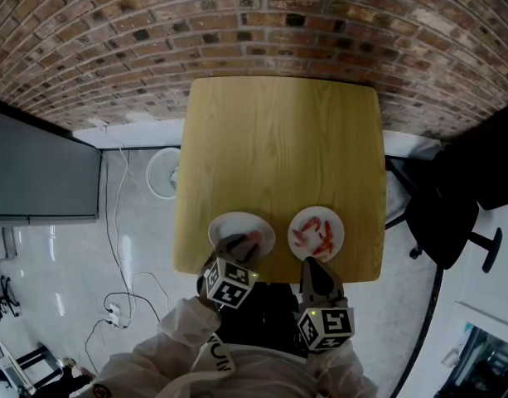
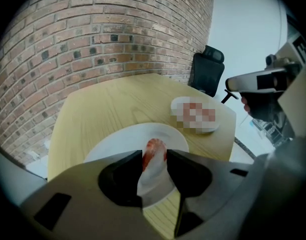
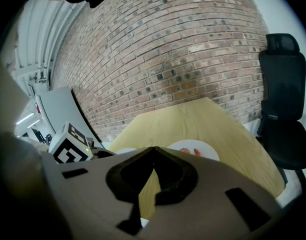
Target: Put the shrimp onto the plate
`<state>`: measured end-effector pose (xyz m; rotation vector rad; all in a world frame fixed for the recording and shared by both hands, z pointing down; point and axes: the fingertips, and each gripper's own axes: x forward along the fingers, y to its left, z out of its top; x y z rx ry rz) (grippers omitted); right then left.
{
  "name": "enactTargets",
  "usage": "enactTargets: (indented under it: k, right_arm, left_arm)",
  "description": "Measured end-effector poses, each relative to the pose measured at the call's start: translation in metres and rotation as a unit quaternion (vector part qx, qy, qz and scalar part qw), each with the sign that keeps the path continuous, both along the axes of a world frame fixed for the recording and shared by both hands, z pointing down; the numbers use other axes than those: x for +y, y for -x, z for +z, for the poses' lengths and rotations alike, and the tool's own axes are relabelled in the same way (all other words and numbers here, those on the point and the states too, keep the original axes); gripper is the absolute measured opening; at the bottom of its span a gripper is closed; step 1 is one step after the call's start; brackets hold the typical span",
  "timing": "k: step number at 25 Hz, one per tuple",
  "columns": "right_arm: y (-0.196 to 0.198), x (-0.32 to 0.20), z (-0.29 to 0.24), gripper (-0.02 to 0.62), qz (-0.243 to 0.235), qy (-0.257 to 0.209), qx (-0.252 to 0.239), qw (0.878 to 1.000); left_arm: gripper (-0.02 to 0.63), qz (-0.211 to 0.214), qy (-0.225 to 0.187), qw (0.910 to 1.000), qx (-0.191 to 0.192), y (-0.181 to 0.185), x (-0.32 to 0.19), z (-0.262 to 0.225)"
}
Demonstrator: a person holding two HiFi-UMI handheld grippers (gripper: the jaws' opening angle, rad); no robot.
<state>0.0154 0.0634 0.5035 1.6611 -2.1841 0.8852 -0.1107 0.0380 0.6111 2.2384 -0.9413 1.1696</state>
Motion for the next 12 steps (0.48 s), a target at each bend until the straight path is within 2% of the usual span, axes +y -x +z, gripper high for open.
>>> enactTargets:
  k: [12]
  right_arm:
    - [-0.023, 0.019, -0.010, 0.023, 0.028, -0.017, -0.003, 0.999]
  left_arm:
    - [0.158, 0.011, -0.024, 0.9996, -0.001, -0.019, 0.008, -0.021]
